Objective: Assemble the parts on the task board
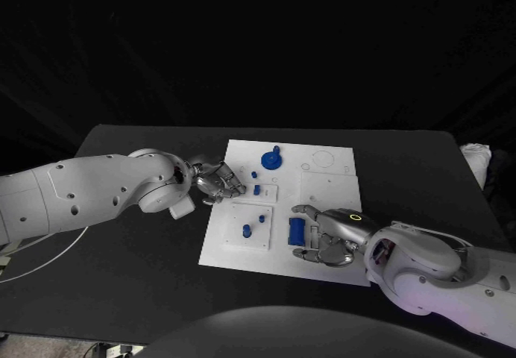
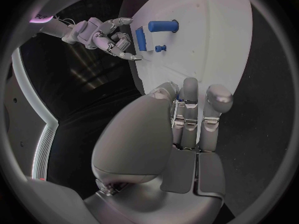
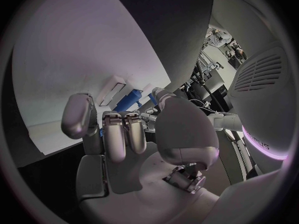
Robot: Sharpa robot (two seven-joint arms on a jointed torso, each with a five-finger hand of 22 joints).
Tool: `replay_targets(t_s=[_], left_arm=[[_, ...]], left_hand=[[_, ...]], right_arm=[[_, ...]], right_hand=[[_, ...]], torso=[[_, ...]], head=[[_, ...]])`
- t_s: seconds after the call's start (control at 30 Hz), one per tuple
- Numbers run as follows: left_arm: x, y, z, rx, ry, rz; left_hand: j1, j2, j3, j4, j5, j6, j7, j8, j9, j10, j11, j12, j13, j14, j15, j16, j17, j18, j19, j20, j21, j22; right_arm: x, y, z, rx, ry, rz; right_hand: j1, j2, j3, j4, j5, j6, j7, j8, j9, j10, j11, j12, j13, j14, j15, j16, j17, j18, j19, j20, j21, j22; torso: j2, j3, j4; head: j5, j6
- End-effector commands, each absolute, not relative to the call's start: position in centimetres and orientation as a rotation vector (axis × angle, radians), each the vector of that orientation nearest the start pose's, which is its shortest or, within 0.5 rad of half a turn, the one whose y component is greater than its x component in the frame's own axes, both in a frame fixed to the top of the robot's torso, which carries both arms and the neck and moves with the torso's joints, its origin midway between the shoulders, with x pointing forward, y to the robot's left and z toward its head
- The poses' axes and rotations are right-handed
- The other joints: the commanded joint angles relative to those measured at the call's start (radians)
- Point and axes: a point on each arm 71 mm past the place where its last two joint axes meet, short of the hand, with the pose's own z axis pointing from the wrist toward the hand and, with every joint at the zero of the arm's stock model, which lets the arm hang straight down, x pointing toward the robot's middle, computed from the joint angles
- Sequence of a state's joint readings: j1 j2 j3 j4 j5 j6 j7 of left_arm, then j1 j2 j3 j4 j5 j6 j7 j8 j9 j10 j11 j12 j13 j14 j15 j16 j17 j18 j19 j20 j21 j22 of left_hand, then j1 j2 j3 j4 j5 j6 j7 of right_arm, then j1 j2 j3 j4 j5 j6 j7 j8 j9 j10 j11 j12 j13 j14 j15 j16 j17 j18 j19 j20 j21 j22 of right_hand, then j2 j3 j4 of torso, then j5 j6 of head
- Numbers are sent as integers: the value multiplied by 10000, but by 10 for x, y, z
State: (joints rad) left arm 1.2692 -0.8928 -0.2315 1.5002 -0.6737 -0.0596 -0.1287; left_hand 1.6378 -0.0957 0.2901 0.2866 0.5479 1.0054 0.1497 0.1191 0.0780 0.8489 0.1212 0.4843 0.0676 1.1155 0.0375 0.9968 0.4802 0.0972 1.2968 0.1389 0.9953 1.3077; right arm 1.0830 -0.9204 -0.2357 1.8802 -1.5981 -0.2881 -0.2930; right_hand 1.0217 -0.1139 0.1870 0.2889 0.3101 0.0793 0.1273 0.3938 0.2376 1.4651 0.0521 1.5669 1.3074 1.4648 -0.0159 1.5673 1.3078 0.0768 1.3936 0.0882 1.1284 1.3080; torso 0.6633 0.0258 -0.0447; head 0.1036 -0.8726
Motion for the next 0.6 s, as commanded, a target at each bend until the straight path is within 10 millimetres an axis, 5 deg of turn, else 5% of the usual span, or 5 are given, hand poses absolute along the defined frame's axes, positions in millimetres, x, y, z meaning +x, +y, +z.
replay_targets(t_s=[0.03, 0.23, 0.3, 0.47, 0.6], left_arm=[[462, 236, -246, -5165, 22248, -8875], [462, 238, -245, -5200, 22149, -8888], [462, 238, -245, -5213, 22103, -8900], [459, 240, -243, -5255, 22033, -8927], [457, 242, -242, -5242, 21995, -8924]], left_hand=[[-13, 50, 48, 25, 12, 13, 49, 19, 5, 45, -12, 52, -4, -77, 1, 32, -16, 189, -72, 6, -42, 1085], [-21, 59, 51, 27, 9, 18, 53, 23, 7, 55, -10, 59, -2, -79, 4, 33, -20, 188, -72, 9, -41, 1085], [-21, 59, 51, 27, 9, 18, 53, 23, 7, 55, -10, 59, -2, -79, 4, 33, -20, 188, -72, 9, -41, 1085], [-21, 50, 47, 22, 7, 24, 56, 27, 8, 57, -11, 62, -2, -81, 5, 34, -22, 192, -82, 10, -61, 1079], [-24, 41, 43, 20, 6, 30, 62, 31, 10, 59, -10, 63, -2, -84, 6, 34, -25, 199, -99, 11, -94, 1071]], right_arm=[[347, -148, -264, -3214, 19184, 7408], [346, -155, -255, -2625, 18364, 7733], [348, -161, -247, -2231, 17974, 7881], [366, -183, -218, -883, 17742, 7837], [384, -208, -197, 388, 19207, 6728]], right_hand=[[113, -89, -389, 29, -719, 122, 296, 219, -29, 1057, 56, 39, 2634, 1060, 66, 35, 2630, 102, 43, 85, 97, 1477], [-154, -449, -1084, 97, -2041, 568, 259, 927, 64, 1057, 27, 39, 2634, 1060, 43, 35, 2630, 76, 126, 72, 258, 1517], [-592, 50, -972, 57, -2149, 1206, 215, 1830, 399, 1057, -6, 39, 2634, 1060, 19, 35, 2630, 52, 192, 56, 397, 1553], [-866, 1094, -444, -7, 1471, 3725, -113, 3744, 1214, 1057, -251, 39, 2634, 1060, -165, 35, 2630, 7, 299, -86, 707, 1628], [-319, 831, -234, -157, 1836, 5261, -440, 4659, 1807, 1057, -505, 39, 2634, 1060, -383, 35, 2630, -84, 507, -288, 1196, 1747]], torso=[[-6, 7, -1], [-12, 0, -2], [-11, -3, 9], [-4, -8, -4], [-14, -3, 20]], head=[[34, 0], [53, 0], [42, 0], [31, 0], [-19, 0]])
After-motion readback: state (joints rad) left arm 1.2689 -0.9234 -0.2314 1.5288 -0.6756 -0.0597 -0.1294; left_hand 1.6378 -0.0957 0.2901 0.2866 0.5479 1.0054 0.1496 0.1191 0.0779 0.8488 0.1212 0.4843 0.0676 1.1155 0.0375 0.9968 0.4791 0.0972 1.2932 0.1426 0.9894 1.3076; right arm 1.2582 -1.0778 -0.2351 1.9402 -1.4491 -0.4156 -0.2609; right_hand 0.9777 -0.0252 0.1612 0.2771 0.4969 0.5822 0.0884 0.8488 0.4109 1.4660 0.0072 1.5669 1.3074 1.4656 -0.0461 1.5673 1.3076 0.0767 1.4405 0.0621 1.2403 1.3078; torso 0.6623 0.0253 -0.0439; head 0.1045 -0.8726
